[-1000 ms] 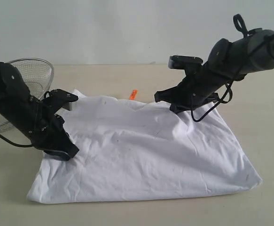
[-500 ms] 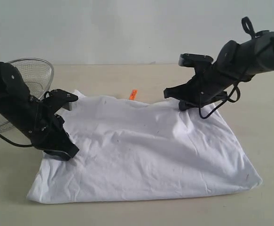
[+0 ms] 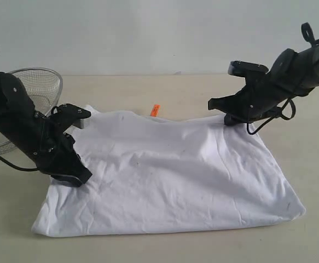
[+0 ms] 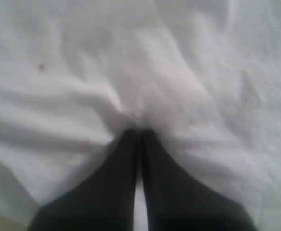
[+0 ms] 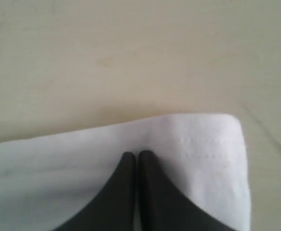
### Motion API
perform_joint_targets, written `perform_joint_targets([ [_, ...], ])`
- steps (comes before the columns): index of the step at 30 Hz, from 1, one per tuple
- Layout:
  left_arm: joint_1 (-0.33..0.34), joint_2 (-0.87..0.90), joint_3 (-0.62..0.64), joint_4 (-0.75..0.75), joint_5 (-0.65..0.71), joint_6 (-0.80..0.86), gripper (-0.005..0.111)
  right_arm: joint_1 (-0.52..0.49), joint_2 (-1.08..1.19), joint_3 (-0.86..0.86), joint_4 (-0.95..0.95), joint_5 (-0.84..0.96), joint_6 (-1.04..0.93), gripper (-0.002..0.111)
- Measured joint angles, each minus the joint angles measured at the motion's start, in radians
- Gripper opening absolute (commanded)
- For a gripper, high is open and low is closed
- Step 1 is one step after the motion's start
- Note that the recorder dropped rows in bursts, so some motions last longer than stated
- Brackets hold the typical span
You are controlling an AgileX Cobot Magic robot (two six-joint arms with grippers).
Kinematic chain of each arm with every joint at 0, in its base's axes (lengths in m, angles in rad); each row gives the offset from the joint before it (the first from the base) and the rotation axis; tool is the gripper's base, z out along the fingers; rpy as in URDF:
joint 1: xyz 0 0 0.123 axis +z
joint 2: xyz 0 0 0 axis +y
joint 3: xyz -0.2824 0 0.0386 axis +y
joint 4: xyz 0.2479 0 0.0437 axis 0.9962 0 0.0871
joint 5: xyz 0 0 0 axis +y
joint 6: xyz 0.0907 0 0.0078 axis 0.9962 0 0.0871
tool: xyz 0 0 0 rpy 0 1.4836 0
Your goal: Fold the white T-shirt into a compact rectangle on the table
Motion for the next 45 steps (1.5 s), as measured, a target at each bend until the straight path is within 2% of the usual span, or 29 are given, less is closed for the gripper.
perform_joint_targets([
  [8, 0.000, 0.000, 0.000, -0.002, 0.004, 0.000, 0.004, -0.045, 0.013, -0.055, -0.019, 0.017, 0.000, 0.000],
  [18, 0.000, 0.000, 0.000, -0.003, 0.021, 0.000, 0.004, -0.059, -0.011, -0.142, -0.016, 0.135, -0.001, 0.000],
  [21, 0.000, 0.000, 0.000, -0.003, 0.023, 0.000, 0.004, -0.060, -0.038, -0.142, 0.058, 0.194, -0.053, 0.000],
  [24, 0.000, 0.000, 0.000, -0.003, 0.023, 0.000, 0.004, -0.058, -0.050, -0.142, 0.204, 0.295, -0.185, 0.000],
  [28, 0.000, 0.000, 0.000, -0.003, 0.023, 0.001, 0.004, -0.010, -0.050, -0.142, 0.280, 0.347, -0.253, 0.000],
  [33, 0.000, 0.000, 0.000, -0.003, 0.023, 0.001, 0.004, 0.052, 0.010, -0.143, 0.291, 0.339, -0.263, 0.000],
  [45, 0.000, 0.000, 0.000, -0.003, 0.025, 0.001, 0.004, 0.065, 0.089, -0.151, 0.223, 0.203, -0.194, 0.000],
])
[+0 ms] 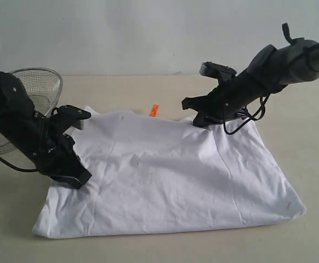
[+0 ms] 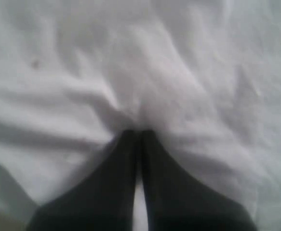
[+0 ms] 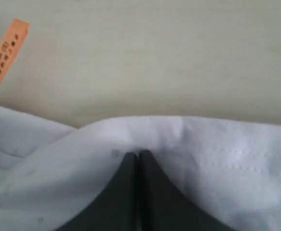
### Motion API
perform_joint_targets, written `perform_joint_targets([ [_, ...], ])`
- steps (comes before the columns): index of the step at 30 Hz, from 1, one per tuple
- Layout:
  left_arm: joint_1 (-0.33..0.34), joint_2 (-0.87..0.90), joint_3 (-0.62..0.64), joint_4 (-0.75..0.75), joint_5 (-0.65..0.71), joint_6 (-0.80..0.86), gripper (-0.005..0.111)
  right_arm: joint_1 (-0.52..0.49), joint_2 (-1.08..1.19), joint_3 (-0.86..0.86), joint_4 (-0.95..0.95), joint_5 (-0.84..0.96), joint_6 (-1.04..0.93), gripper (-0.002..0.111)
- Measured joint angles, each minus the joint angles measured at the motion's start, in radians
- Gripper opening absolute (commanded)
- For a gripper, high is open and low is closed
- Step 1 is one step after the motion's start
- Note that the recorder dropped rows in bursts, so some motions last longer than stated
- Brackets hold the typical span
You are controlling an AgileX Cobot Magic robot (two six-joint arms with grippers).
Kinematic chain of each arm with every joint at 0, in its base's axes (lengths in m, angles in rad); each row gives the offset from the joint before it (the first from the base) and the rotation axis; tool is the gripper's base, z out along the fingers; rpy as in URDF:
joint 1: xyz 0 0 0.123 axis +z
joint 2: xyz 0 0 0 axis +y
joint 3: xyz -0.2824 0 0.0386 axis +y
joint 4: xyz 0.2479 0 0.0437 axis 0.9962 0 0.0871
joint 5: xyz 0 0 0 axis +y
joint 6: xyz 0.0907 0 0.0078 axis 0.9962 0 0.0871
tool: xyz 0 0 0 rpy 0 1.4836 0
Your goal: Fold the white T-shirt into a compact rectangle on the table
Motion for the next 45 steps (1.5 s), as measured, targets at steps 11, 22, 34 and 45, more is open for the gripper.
perform_joint_targets([
  [11, 0.000, 0.000, 0.000, 0.000, 0.000, 0.002, 0.004, 0.003, 0.014, -0.001, -0.082, -0.204, 0.125, 0.000],
  [22, 0.000, 0.000, 0.000, -0.005, 0.018, 0.004, 0.004, -0.031, -0.064, -0.001, -0.101, -0.242, 0.166, 0.000],
  [34, 0.000, -0.044, 0.000, -0.020, 0.052, 0.002, 0.004, -0.158, -0.218, -0.001, -0.121, 0.022, 0.166, 0.000],
  [45, 0.000, -0.274, 0.000, -0.141, 0.175, 0.002, 0.004, -0.259, -0.492, 0.285, -0.115, 0.305, 0.163, 0.001],
])
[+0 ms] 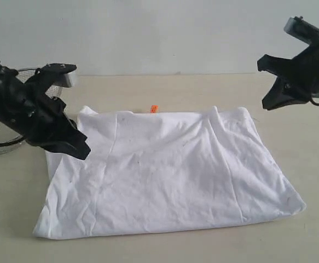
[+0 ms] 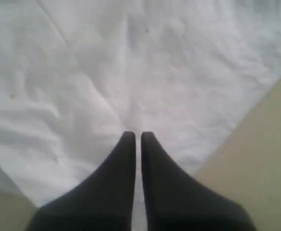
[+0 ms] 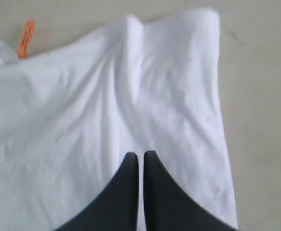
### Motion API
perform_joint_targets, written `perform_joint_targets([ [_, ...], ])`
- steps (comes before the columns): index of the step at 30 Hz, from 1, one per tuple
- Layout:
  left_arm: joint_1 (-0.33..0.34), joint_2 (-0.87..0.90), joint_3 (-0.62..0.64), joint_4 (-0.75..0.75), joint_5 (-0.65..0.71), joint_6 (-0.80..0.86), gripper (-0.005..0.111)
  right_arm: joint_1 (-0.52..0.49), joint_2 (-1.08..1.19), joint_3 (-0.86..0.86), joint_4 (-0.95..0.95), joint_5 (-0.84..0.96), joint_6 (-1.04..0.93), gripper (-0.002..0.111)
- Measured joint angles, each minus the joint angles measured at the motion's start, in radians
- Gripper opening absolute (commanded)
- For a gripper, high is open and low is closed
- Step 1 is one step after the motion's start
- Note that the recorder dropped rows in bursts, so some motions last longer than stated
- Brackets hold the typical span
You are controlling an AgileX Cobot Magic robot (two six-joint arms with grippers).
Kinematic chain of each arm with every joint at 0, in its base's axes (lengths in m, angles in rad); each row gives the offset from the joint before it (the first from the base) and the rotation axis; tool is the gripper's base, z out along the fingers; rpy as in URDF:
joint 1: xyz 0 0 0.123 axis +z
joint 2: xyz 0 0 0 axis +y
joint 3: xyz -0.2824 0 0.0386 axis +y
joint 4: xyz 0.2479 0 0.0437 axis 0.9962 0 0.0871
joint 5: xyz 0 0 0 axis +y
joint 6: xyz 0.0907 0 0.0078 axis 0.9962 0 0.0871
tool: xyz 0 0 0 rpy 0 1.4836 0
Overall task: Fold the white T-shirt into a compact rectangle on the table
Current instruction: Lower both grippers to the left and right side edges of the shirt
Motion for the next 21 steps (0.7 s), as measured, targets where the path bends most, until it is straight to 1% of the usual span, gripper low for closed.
perform_joint_targets([
  [2, 0.000, -0.030, 0.000, -0.026, 0.061, 0.000, 0.004, -0.003, -0.052, 0.058, 0.000, 0.041, 0.000, 0.007],
  [3, 0.000, -0.043, 0.000, -0.036, 0.094, 0.000, 0.004, -0.007, -0.080, 0.087, 0.002, 0.053, 0.002, 0.012],
  [5, 0.000, -0.064, 0.004, -0.057, 0.148, 0.000, 0.004, -0.027, -0.136, 0.145, 0.002, 0.075, 0.004, 0.027],
  [8, 0.000, -0.098, 0.030, -0.089, 0.189, 0.000, 0.004, -0.083, -0.189, 0.224, 0.005, 0.124, 0.004, 0.055],
  [9, 0.000, -0.111, 0.046, -0.102, 0.195, 0.000, 0.004, -0.110, -0.198, 0.255, 0.005, 0.140, 0.005, 0.059],
  [10, 0.000, -0.124, 0.063, -0.116, 0.197, 0.000, 0.004, -0.132, -0.201, 0.283, 0.005, 0.150, 0.007, 0.061],
  [13, 0.000, -0.151, 0.118, -0.158, 0.191, 0.011, 0.004, -0.193, -0.203, 0.399, 0.001, 0.139, 0.011, 0.060],
  [17, 0.000, -0.155, 0.188, -0.178, 0.166, 0.032, 0.004, -0.202, -0.203, 0.527, 0.027, 0.063, -0.022, 0.060],
  [21, 0.000, -0.155, 0.221, -0.185, 0.140, 0.048, 0.004, -0.204, -0.203, 0.596, 0.068, 0.029, -0.066, 0.060],
])
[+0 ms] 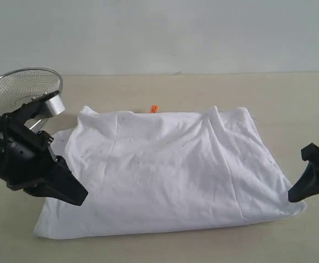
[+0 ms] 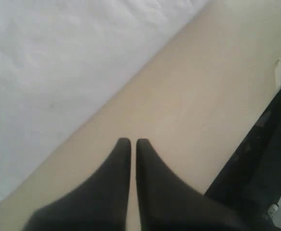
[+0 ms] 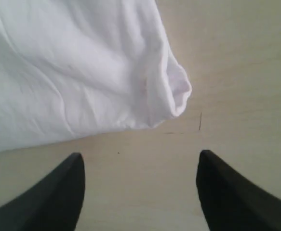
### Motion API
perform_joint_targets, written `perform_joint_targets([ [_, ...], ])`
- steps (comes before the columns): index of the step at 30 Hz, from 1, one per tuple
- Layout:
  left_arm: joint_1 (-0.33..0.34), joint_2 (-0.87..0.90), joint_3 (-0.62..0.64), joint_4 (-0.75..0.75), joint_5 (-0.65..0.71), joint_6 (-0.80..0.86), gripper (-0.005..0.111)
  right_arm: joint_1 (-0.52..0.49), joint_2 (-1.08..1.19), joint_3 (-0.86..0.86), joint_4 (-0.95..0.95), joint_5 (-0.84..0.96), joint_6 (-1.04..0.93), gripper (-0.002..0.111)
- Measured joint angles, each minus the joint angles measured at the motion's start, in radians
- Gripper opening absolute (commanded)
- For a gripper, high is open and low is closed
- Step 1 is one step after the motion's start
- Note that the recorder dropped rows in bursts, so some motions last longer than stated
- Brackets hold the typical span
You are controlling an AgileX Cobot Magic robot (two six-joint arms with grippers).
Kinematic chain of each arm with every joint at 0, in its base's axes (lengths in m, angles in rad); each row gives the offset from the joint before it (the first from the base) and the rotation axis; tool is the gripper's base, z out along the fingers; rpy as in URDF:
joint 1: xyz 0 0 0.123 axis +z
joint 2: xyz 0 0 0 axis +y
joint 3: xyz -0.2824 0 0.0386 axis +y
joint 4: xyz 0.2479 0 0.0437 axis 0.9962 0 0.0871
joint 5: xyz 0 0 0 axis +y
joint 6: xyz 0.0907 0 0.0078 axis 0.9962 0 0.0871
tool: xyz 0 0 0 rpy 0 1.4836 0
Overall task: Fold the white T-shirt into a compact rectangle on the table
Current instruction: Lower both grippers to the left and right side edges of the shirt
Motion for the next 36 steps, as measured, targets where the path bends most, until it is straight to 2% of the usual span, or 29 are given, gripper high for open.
perform_joint_targets([
  [5, 0.000, -0.002, 0.006, -0.009, -0.011, 0.004, 0.004, 0.000, 0.006, 0.036, 0.026, -0.059, -0.029, 0.060],
  [16, 0.000, -0.002, 0.006, -0.008, -0.011, 0.008, 0.004, 0.000, 0.154, 0.038, 0.211, -0.088, -0.174, 0.060],
  [36, 0.000, -0.002, 0.006, -0.008, -0.032, 0.008, 0.004, 0.000, 0.205, 0.038, 0.386, -0.155, -0.275, 0.060],
])
